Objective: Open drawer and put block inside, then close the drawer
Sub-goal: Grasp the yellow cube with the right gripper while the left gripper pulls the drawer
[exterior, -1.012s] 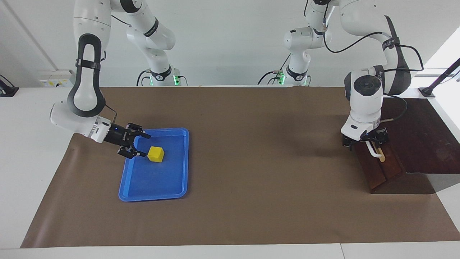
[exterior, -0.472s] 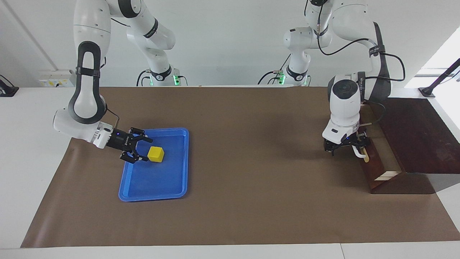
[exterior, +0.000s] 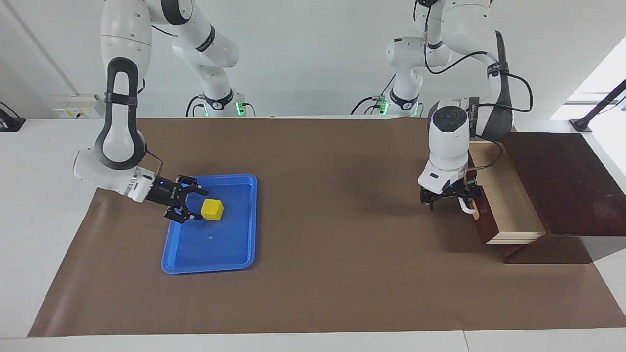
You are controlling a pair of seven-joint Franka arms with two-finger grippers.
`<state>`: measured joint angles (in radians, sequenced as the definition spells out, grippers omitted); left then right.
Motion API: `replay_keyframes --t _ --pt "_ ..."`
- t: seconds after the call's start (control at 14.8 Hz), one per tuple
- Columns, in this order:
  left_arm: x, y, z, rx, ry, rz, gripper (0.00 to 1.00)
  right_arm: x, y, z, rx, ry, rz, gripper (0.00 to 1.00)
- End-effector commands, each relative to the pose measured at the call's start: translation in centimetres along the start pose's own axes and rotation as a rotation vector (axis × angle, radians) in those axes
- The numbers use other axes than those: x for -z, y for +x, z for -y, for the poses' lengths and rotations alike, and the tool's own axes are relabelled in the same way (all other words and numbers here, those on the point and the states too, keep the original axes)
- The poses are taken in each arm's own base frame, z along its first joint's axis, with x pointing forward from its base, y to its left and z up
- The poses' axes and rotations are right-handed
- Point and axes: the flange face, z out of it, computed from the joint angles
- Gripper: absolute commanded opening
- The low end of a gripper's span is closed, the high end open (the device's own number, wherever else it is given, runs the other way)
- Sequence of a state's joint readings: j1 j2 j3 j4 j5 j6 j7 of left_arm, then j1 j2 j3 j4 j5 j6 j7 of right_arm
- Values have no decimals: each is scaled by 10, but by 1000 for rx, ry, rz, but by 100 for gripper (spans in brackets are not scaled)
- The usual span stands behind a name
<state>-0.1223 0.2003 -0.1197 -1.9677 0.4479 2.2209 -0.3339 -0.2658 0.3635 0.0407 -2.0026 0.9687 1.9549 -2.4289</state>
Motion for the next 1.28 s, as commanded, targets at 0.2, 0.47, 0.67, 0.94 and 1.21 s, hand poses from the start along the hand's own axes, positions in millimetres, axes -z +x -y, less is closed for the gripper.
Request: replay_keyframes --t 0.2,0.47,0.67,0.94,1.21 --pt "6 -1 -30 24 -43 21 100 -14 0 0 18 -22 9 100" --pt "47 20 -1 114 -61 64 100 -15 -2 1 15 -30 22 100" --pt "80 28 31 212 -106 131 100 -19 -6 7 4 -26 31 100" --pt "128 10 74 418 -240 174 100 -21 -7 9 17 -24 33 100" --pt "149 -2 73 714 -247 241 100 -21 -6 9 19 -23 33 42"
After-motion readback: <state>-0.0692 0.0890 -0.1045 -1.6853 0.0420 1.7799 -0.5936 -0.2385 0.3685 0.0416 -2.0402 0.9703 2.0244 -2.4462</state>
